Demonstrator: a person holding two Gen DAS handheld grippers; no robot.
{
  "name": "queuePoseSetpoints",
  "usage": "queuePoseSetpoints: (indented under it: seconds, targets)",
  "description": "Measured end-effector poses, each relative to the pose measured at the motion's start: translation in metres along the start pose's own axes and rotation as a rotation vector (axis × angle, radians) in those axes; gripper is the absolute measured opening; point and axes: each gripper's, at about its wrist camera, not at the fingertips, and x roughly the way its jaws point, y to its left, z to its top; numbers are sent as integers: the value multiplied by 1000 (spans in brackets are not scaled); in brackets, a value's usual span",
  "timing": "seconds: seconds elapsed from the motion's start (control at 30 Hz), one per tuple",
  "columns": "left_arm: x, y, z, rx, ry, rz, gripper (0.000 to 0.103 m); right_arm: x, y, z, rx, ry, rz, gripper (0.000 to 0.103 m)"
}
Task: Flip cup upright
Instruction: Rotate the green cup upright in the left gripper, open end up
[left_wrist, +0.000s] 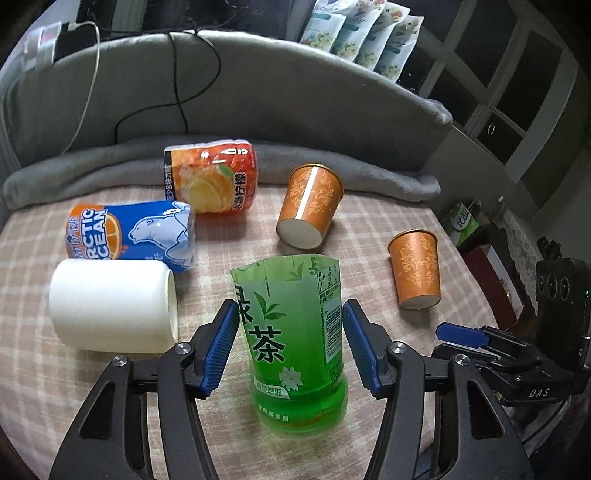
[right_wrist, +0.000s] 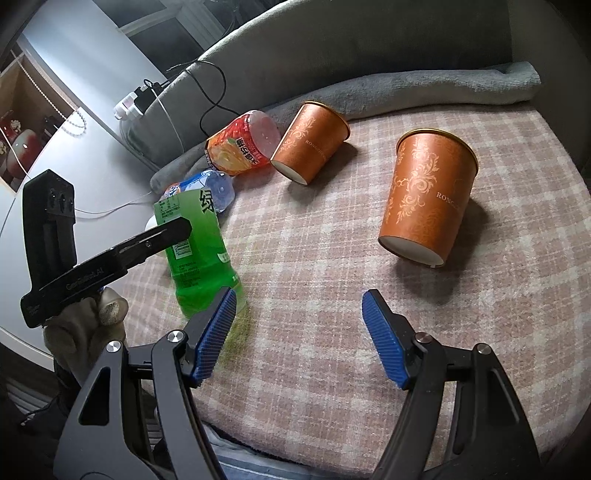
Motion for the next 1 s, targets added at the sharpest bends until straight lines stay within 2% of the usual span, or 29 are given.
queuePoseSetpoints:
  seconds: [0.23, 0.57, 1.0]
  targets:
    - [-3, -7, -2, 21, -30, 18, 57, -3, 0, -1, 0, -7, -3, 74]
    - [-4, -27, -4, 139, -141, 87, 57, -4, -1, -3, 8, -5, -9, 74]
    - [8, -37, -6, 200, -167, 133, 56, -12, 5, -4, -26, -49, -50, 74]
